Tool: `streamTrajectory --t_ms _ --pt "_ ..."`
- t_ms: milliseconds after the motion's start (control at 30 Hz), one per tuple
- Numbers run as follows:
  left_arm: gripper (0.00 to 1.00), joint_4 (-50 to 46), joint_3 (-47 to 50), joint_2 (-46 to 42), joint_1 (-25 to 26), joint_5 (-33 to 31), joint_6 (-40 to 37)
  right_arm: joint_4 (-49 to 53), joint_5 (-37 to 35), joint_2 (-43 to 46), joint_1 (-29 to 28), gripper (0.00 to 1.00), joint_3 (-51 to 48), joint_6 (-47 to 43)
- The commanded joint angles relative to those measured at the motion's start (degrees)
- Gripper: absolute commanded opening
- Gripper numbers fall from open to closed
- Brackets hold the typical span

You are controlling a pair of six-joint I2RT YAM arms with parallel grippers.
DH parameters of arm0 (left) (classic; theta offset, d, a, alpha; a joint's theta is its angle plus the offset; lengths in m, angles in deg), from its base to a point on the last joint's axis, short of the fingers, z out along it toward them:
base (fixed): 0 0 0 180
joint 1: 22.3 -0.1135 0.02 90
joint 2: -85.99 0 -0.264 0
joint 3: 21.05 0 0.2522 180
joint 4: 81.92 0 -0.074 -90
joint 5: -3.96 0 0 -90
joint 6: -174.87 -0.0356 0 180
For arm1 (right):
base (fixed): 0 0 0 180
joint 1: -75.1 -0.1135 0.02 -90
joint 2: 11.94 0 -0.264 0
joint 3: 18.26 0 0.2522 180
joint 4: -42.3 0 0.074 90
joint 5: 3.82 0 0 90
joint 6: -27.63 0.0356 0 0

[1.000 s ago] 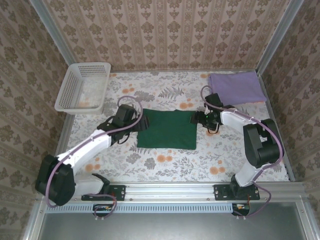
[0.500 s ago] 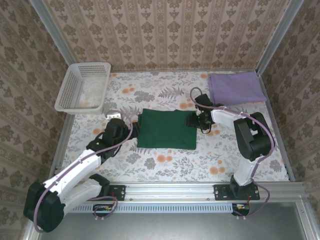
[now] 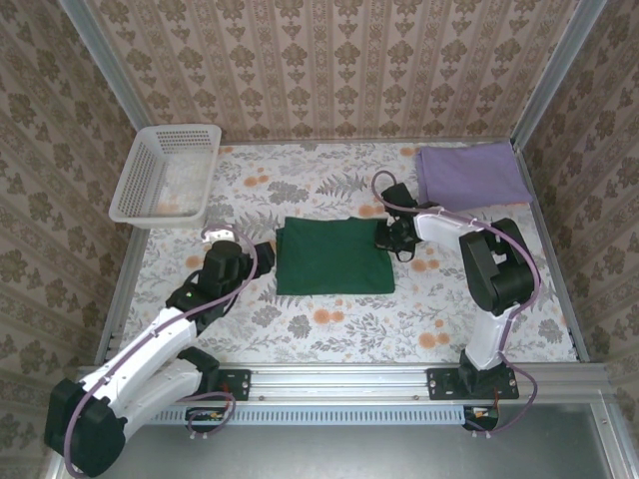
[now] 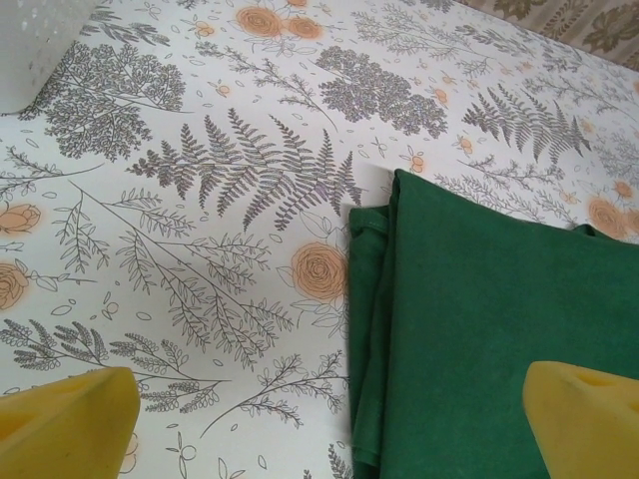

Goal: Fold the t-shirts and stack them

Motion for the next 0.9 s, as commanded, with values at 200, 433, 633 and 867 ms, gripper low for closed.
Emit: streamTrajectory --t_ms 200,433,633,867 --pt "1.00 1.3 1.2 -0.9 -0.9 1.1 2.2 7.2 -13.3 -5.0 1.0 0.00 15.8 -10.9" --pt "1.00 1.8 1.8 -0.9 -2.1 1.6 2.8 13.8 -19.9 -6.6 3.5 0.00 27.0 -16.3" --pt "1.00 2.1 2.0 -0.9 -2.6 2.6 3.3 18.1 -27.1 -6.7 4.4 0.00 33.8 -20.7" --pt "1.00 1.9 1.8 -0.9 -2.7 3.6 4.0 20.8 -32.2 -7.5 5.7 0.00 39.8 -24.1"
